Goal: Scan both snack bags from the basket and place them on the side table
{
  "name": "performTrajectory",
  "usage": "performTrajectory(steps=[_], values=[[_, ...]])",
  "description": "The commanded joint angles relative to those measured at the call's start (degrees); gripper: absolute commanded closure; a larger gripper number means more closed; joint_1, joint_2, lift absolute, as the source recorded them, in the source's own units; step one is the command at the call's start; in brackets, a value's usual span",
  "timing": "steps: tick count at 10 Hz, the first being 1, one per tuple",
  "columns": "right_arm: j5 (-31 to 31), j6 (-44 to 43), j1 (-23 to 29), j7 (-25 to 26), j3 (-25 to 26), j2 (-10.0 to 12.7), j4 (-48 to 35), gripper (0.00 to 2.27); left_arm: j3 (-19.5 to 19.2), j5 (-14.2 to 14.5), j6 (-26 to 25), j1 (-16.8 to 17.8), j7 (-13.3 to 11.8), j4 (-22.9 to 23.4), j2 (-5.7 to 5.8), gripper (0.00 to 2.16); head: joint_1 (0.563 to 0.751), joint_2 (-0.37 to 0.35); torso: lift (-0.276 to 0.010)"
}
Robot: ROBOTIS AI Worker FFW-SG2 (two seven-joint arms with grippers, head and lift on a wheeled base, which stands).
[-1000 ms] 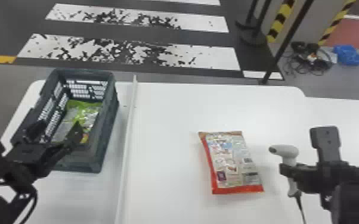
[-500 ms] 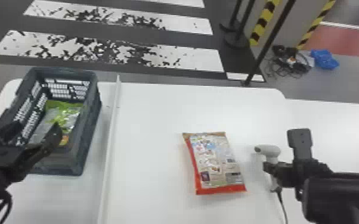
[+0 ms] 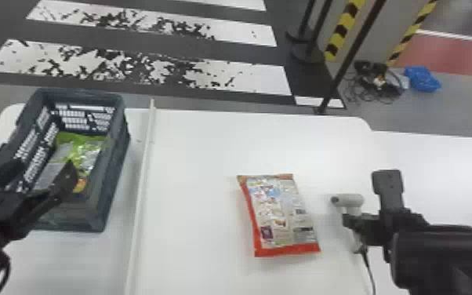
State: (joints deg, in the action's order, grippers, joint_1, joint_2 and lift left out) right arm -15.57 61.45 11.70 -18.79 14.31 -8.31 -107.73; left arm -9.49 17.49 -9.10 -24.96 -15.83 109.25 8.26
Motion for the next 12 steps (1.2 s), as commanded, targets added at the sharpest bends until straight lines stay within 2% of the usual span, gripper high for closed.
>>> performTrajectory(steps=[1, 2, 3, 6, 7, 9, 12], values=[[0.37, -0.32, -0.01, 0.33, 0.01, 0.14, 0.07, 1.50, 0.00, 0.00, 0.00, 0.00, 0.01, -0.01, 0.00, 0.10, 0.695, -0.189, -0.075], [0.72, -1.02, 0.52, 1.74, 0.01, 0.32, -0.46, 0.54, -0.09, 0.00, 0.00, 0.00, 0.01, -0.01, 0.00, 0.10, 0.695, -0.189, -0.075], [0.81, -0.50, 0.78, 1.83, 0.01, 0.40, -1.51, 0.05, -0.18, 0.00, 0.00, -0.09, 0.01, -0.09, 0.00, 0.10, 0.695, -0.189, -0.075], [3.09, 0.73, 4.56, 3.06, 0.28, 1.11, -10.13, 0.05, -0.18, 0.00, 0.00, -0.18, -0.08, -0.09, 0.00, 0.10, 0.695, -0.188, -0.075], [6.87, 2.84, 5.70, 2.62, 1.16, 1.28, -13.12, 0.05, -0.18, 0.00, 0.00, -0.18, -0.08, -0.09, 0.00, 0.10, 0.695, -0.181, -0.075], [11.70, 6.01, 5.79, -1.95, 1.60, 1.37, -14.87, 0.07, -0.26, 0.00, 0.00, -0.27, -0.08, -0.01, 0.00, 0.10, 0.695, -0.139, -0.075], [12.76, 7.06, 5.53, -5.99, -0.51, 1.46, -14.26, 0.08, -0.35, 0.00, 0.00, -0.35, -0.08, -0.01, 0.00, 0.10, 0.695, -0.078, -0.075]])
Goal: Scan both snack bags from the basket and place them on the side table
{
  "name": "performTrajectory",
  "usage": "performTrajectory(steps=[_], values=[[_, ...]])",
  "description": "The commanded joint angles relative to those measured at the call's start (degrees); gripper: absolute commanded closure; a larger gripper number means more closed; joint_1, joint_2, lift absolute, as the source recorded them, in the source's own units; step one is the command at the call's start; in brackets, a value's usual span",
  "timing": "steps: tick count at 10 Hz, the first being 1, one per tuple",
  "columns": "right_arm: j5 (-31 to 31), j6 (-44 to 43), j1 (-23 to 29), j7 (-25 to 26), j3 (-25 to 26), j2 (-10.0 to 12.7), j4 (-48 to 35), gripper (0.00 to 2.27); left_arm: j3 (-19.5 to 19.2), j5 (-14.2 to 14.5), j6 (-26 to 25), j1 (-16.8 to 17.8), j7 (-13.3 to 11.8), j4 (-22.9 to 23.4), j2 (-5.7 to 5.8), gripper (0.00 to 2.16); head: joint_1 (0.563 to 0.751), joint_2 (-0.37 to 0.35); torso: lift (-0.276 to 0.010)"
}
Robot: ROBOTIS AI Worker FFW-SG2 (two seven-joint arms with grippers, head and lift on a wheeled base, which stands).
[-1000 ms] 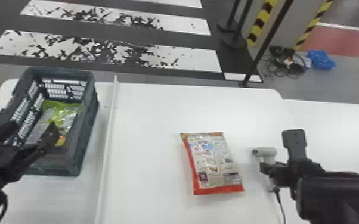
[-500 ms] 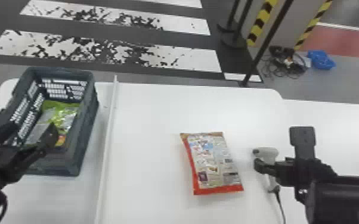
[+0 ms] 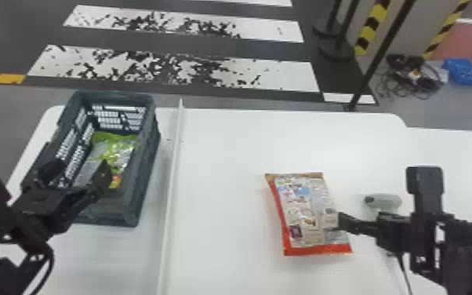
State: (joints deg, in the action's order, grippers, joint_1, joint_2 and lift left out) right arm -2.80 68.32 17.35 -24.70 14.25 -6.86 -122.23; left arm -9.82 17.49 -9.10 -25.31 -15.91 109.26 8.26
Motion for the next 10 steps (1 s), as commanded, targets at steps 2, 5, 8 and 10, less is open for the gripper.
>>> performTrajectory(steps=[2, 5, 8, 10], values=[[2.63, 2.66, -1.18, -2.55, -1.07, 0.00, 2.35, 0.08, -0.02, 0.00, 0.17, 0.00, 0.00, -0.19, 0.00, 0.10, 0.695, -0.037, -0.075], [4.47, 2.48, -3.99, -7.73, -0.89, -0.09, 8.15, 0.08, -0.02, 0.00, 0.17, 0.00, 0.09, -0.54, 0.00, 0.10, 0.695, 0.010, -0.075], [2.63, 0.90, -6.36, -9.93, -1.95, -0.35, 14.30, 0.26, -0.02, 0.00, 0.17, 0.08, 0.09, -0.89, -0.08, 0.10, 0.695, 0.023, -0.075], [-1.94, -0.86, -6.54, -11.25, -3.88, -0.53, 15.80, 1.07, -0.02, 0.00, 0.17, 0.08, 0.09, -0.98, -0.08, 0.10, 0.695, 0.028, -0.075]])
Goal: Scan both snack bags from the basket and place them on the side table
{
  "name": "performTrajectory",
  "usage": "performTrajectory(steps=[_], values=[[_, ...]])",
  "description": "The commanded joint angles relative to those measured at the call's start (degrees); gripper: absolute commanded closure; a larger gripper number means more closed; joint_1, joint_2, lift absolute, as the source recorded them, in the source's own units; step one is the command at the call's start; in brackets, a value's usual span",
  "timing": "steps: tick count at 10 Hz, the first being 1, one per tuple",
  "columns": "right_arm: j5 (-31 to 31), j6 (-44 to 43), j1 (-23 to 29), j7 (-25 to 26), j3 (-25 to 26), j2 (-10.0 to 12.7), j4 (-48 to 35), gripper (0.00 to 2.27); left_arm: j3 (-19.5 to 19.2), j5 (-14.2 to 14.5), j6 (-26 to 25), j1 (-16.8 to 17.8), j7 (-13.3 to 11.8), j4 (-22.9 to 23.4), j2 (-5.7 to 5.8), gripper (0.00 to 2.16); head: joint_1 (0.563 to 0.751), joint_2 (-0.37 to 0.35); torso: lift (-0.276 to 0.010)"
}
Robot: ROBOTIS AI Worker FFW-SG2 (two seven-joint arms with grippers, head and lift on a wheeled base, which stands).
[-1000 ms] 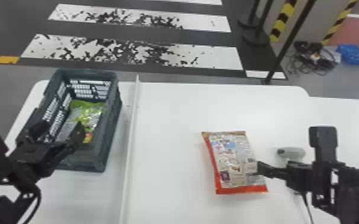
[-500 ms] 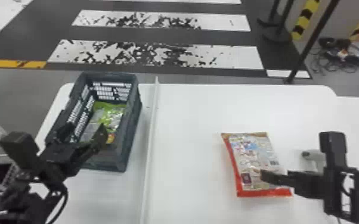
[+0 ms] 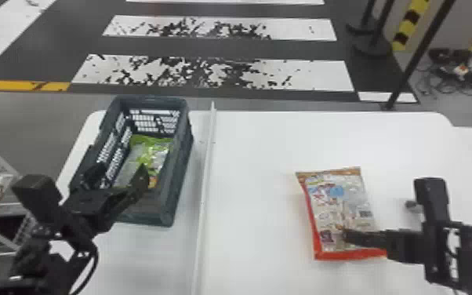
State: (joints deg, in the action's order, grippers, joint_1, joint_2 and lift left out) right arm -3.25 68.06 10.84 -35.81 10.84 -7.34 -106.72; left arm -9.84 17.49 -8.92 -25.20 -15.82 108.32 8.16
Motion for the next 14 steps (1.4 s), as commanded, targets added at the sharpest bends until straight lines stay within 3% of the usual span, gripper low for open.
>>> performTrajectory(steps=[1, 4, 6, 8, 10, 14], values=[[-2.99, -0.94, 0.23, 0.30, -1.44, 0.04, 0.02, 2.27, 0.00, 0.00, 0.00, 0.06, 0.00, -0.04, -0.16, 0.10, 0.695, 0.027, -0.075], [0.70, 1.16, 2.96, 0.22, 2.60, 0.22, -7.89, 2.25, -0.18, 0.00, 0.00, -0.11, 0.00, 0.05, -0.25, 0.10, 0.695, 0.017, -0.075], [4.57, 2.75, 3.84, 0.13, 7.61, 0.39, -12.81, 2.25, -0.27, -0.09, 0.00, -0.29, 0.00, 0.23, -0.34, 0.10, 0.695, 0.005, -0.075], [10.72, 2.75, 2.96, 1.18, 15.79, 1.18, -13.96, 2.25, -0.18, -0.09, 0.00, -0.29, 0.00, 0.32, -0.43, 0.10, 0.695, -0.022, -0.075], [13.27, 2.39, -1.00, 3.73, 23.96, 1.10, -10.70, 2.25, -0.18, 0.00, 0.00, -0.29, 0.00, 0.32, -0.08, 0.10, 0.695, -0.090, -0.075], [14.41, -6.57, -7.59, 16.04, 32.05, 0.13, 0.11, 2.25, 0.00, 0.09, 0.00, -0.20, 0.00, 0.32, 0.19, 0.10, 0.695, -0.261, -0.075]])
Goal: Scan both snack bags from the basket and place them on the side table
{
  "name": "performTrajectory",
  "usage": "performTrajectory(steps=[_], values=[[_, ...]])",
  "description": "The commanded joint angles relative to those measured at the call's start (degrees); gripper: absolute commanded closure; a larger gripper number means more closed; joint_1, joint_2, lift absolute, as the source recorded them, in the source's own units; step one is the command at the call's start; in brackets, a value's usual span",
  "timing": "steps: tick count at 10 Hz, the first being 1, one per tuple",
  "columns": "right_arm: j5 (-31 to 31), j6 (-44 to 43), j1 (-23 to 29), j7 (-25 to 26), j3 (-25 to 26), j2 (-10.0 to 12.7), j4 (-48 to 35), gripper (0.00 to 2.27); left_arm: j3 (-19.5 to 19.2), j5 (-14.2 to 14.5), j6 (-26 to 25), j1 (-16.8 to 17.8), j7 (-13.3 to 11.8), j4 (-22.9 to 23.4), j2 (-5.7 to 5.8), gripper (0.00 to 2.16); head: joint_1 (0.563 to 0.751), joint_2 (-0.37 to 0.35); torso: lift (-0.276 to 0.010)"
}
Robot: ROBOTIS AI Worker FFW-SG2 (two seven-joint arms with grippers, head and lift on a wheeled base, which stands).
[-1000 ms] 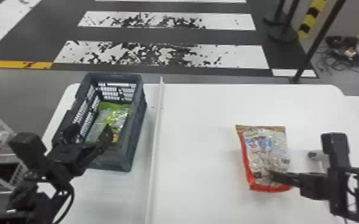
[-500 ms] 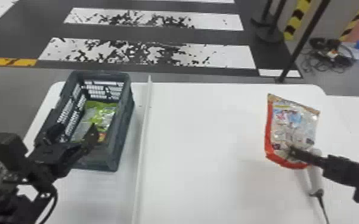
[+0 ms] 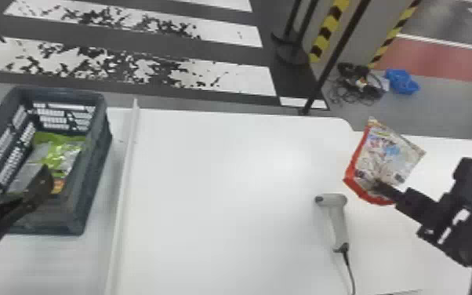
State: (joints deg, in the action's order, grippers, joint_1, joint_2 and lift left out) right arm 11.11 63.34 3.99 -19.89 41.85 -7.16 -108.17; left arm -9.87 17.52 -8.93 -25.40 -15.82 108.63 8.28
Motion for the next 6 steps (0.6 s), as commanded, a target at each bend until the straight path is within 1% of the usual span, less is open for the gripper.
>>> performTrajectory(steps=[1, 3, 4, 5, 6], values=[[0.14, -4.84, -1.35, 5.39, 1.48, -0.14, 3.58, 2.25, -0.06, 0.23, 0.00, 0.00, -0.01, 0.00, 0.24, 0.10, 0.695, -0.297, -0.075], [1.72, -8.36, -3.11, 12.60, 3.94, -0.31, 8.77, 2.25, -0.15, 0.41, 0.00, 0.00, -0.01, 0.00, 0.33, 0.10, 0.695, -0.350, -0.075], [2.87, -9.59, -3.64, 16.20, 4.64, -0.84, 11.41, 2.25, -0.06, 0.41, 0.00, 0.09, -0.01, 0.09, 0.33, 0.10, 0.695, -0.350, -0.075], [3.57, -12.57, -3.72, 19.10, 4.64, -1.72, 14.75, 2.25, -0.06, 0.41, 0.00, 0.09, -0.01, 0.18, 0.33, 0.10, 0.695, -0.350, -0.075], [3.83, -15.39, -4.52, 20.51, 5.52, -2.07, 18.26, 2.25, -0.06, 0.41, 0.00, 0.00, -0.01, 0.09, 0.33, 0.10, 0.695, -0.350, -0.075]])
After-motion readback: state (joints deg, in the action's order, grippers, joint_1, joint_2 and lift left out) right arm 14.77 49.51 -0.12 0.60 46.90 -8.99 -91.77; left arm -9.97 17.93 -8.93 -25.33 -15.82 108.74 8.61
